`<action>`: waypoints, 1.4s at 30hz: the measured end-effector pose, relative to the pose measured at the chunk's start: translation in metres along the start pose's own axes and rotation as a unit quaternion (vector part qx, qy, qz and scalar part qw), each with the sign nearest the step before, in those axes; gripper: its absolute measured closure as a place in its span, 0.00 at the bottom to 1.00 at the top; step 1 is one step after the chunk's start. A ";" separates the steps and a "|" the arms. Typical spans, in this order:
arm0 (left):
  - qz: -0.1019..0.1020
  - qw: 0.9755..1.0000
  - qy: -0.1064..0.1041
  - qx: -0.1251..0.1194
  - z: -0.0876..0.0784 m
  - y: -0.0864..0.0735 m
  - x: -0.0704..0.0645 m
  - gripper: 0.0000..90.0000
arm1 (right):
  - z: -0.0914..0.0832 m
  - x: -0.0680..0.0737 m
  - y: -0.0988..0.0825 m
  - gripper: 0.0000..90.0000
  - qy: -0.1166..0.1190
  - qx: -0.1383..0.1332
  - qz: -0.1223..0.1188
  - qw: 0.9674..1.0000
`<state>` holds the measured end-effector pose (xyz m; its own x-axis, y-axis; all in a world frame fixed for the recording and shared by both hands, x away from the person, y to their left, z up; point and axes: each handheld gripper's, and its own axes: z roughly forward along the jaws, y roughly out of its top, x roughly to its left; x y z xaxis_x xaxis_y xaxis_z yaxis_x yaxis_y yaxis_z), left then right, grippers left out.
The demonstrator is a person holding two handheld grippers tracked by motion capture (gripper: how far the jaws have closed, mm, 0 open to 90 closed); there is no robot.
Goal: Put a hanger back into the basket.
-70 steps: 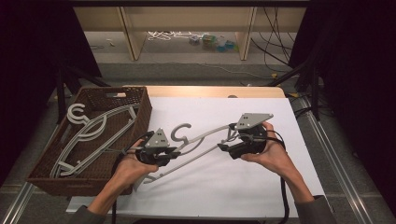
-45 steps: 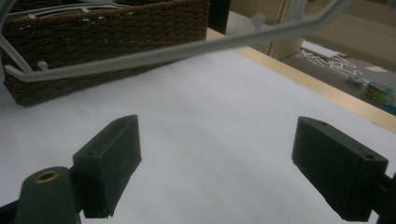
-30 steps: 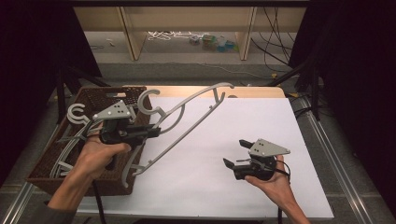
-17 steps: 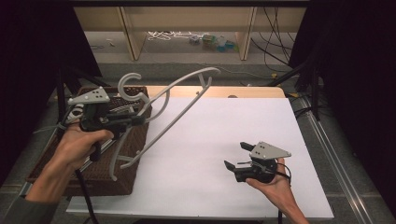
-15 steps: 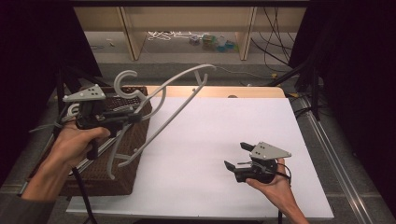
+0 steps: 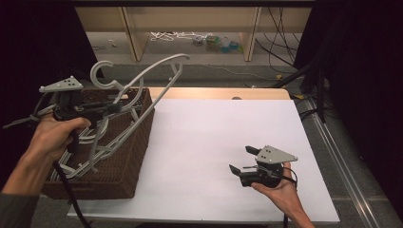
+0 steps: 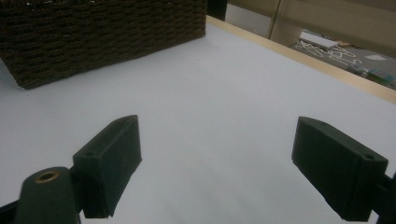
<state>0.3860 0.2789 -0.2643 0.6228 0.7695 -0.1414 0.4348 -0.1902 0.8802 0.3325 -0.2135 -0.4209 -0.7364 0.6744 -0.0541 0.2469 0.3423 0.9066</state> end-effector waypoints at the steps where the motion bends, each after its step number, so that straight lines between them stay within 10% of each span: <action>1: 0.000 1.000 0.005 0.003 0.000 -0.001 0.003 0.88 | 0.000 0.000 0.000 0.18 0.000 0.001 -0.001 1.000; 20: -0.010 0.998 0.061 0.027 -0.005 -0.040 0.057 0.88 | 0.001 0.000 -0.003 0.18 0.008 0.016 -0.001 1.000; 42: 0.004 0.995 0.082 0.051 -0.014 -0.074 0.081 0.88 | 0.003 -0.001 -0.006 0.18 0.010 0.024 0.005 1.000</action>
<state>0.3949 0.3634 -0.3348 0.5156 0.8553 -0.0506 0.4990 -0.2517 0.8292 0.3336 -0.2141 -0.4280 -0.7455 0.6655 -0.0364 0.2844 0.3670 0.8857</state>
